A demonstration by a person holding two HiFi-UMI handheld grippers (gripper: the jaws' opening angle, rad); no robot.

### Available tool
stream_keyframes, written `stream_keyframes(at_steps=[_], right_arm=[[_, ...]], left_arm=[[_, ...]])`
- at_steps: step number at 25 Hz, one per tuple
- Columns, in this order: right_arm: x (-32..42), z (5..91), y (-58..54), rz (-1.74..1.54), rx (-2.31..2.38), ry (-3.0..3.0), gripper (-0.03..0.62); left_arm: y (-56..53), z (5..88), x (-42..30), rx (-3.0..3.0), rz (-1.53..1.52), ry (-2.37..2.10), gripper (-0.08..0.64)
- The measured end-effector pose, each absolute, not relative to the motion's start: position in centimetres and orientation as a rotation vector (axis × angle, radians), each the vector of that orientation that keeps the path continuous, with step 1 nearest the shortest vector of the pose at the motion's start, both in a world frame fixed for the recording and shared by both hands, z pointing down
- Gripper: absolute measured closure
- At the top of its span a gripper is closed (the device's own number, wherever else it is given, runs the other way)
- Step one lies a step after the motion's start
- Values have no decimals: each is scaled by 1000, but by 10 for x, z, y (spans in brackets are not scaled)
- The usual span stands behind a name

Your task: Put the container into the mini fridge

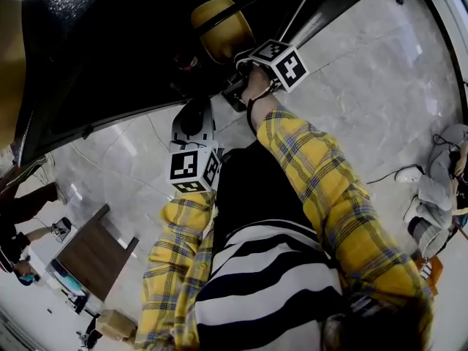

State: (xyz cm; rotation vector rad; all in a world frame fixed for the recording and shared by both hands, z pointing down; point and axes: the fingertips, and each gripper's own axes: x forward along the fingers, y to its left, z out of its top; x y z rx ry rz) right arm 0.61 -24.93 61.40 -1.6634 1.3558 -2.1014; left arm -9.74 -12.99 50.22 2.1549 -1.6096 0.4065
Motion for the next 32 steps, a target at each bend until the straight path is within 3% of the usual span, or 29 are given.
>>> stream_keyframes(at_steps=[1,4,9,12,19,24,28,32], right_arm=[[6,613,-253,-2076,-1648,1390,496],[5,612,-256,-2034,-1603,1429,397],[17,613,-239,-1995,-1650,1491,390],[24,611,-224,-1942,-1666,1574,426],[13,593,-252,-1883,-1427,1624,424],[10,600,-256,-1888,-1513,1709,392],[6,608,-252,-1906,-1527,1717,330],[10,612,-243,-1910,-1561,1703,324]], left_arm=[[-130,502,-97,2157,401,-1607,543],[-129,501,-96,2168,394,-1596,543],[-129,499,-97,2181,375,-1572,543],[-128,498,-96,2186,356,-1556,542],[-126,487,-87,2244,347,-1496,542],[-115,487,-93,2241,369,-1486,541],[-111,484,-96,2244,366,-1485,541],[-111,481,-96,2246,355,-1487,543]])
